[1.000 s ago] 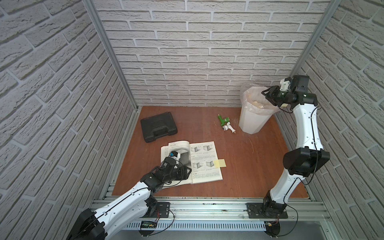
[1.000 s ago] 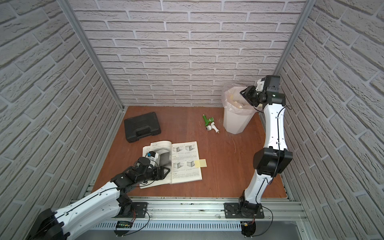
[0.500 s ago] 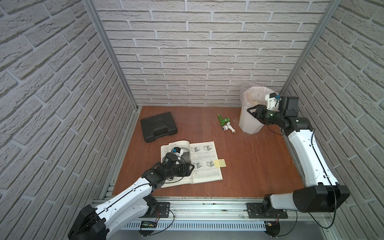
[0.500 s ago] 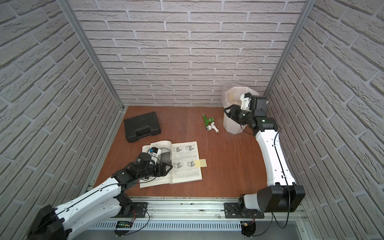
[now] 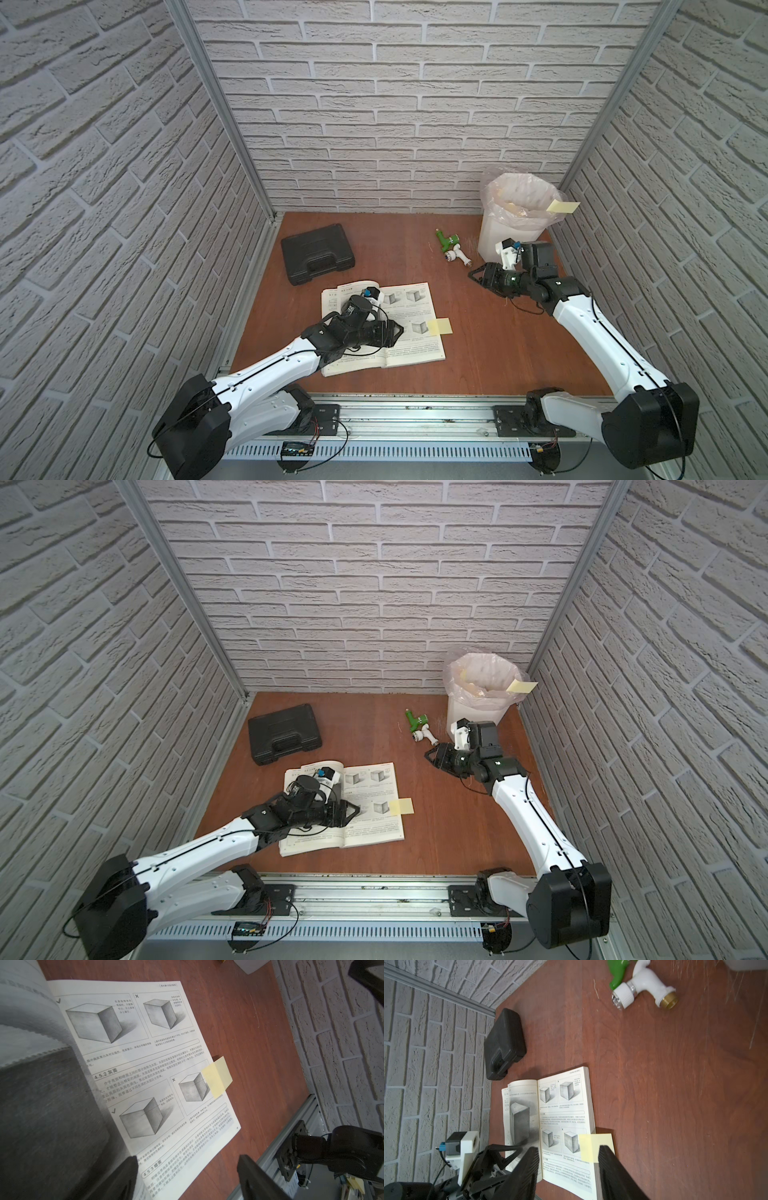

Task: Peel off the used sticky note
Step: Tear off the note from the book.

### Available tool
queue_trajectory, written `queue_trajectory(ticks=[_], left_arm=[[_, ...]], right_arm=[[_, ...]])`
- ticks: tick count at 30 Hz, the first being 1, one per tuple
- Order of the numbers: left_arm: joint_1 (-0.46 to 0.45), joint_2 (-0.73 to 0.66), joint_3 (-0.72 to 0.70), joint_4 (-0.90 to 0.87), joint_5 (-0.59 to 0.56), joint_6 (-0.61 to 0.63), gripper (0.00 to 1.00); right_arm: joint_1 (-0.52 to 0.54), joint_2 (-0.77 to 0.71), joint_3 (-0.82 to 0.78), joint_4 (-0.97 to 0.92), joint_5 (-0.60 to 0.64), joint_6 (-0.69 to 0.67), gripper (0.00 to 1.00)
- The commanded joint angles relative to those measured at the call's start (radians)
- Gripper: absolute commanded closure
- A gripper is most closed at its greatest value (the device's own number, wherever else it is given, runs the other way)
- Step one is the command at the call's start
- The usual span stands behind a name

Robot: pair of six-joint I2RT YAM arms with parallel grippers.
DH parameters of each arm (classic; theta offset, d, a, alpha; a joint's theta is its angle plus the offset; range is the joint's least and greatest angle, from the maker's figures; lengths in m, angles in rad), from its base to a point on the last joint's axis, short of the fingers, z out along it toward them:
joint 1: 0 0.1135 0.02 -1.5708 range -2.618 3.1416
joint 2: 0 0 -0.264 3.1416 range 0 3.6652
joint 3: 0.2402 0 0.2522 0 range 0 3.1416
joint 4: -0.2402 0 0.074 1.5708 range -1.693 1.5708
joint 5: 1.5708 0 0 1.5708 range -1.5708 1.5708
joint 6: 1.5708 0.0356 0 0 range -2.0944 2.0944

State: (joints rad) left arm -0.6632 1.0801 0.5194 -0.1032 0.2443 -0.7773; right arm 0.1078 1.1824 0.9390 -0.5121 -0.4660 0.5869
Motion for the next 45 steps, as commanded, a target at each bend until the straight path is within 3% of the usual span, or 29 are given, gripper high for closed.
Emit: queue_trajectory(ticks=[1, 9, 17, 34, 41, 45], left_arm=[[-0.019, 0.047, 0.034, 0.076, 0.015, 0.023, 0.20], [-0.049, 0.192, 0.054, 0.181, 0.044, 0.008, 0.20], [-0.057, 0.268, 0.047, 0.251, 0.057, -0.008, 0.20], [-0.059, 0.325, -0.003, 0.317, 0.066, -0.029, 0.20], [-0.059, 0.332, -0.017, 0.327, 0.061, -0.034, 0.20], [-0.059, 0.345, -0.018, 0.335, 0.062, -0.036, 0.20]], right_arm=[[0.014, -0.049, -0.081, 0.068, -0.003, -0.005, 0.48], [0.063, -0.074, -0.292, 0.148, -0.012, 0.028, 0.47], [0.155, 0.002, -0.424, 0.292, -0.021, 0.085, 0.46], [0.227, 0.258, -0.504, 0.608, -0.071, 0.197, 0.45], [0.228, 0.282, -0.523, 0.688, -0.086, 0.248, 0.51], [0.231, 0.267, -0.528, 0.711, -0.093, 0.279, 0.63]])
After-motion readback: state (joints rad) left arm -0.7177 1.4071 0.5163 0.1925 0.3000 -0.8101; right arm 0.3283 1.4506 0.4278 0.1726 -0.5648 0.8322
